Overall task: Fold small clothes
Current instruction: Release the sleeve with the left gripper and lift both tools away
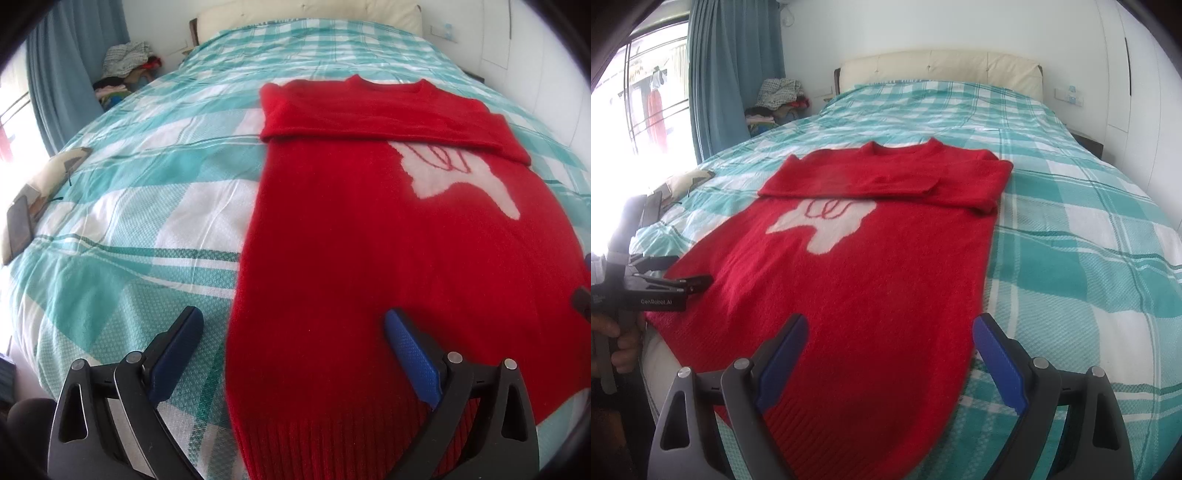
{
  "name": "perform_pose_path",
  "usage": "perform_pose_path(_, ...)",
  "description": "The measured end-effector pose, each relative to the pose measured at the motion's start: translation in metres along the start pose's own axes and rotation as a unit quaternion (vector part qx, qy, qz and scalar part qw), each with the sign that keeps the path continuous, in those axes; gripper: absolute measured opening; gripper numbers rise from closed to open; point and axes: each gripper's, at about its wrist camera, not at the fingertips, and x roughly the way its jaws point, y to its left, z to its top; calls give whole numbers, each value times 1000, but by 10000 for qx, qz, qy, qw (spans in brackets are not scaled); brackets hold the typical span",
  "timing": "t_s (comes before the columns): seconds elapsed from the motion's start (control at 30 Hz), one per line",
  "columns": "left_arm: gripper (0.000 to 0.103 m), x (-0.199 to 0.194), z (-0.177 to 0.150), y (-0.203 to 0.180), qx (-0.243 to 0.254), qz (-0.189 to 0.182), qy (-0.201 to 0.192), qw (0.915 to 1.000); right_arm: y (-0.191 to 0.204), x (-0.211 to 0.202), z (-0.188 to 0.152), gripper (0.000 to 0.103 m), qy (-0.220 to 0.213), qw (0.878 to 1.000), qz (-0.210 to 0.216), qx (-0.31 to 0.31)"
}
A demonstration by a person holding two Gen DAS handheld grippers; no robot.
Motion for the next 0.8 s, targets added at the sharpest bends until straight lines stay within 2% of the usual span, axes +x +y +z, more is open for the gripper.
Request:
perform_pose_path(0.1,101,1,-1,0,8,33,-12,10000,2,7,-6,90,123,9997,-122,-158)
perform_pose_path(0.3,103,5,-1,-1,15,93,11,10000,-11,13,-10,93,213,9997,-46,102)
perform_pose_path(0.57,102,4,-1,1,-8,5,33,10000,-9,15,-10,95,208,9997,-96,58)
perform_pose_path(0.67,101,-9,0,12,-159,-178,-45,9997,-12,5,-7,95,91,9998,-160,111)
perform_pose_path(0.8,102,-33,4,42,-610,-323,-426,9967,-28,-24,2,95,-440,9973,-521,256)
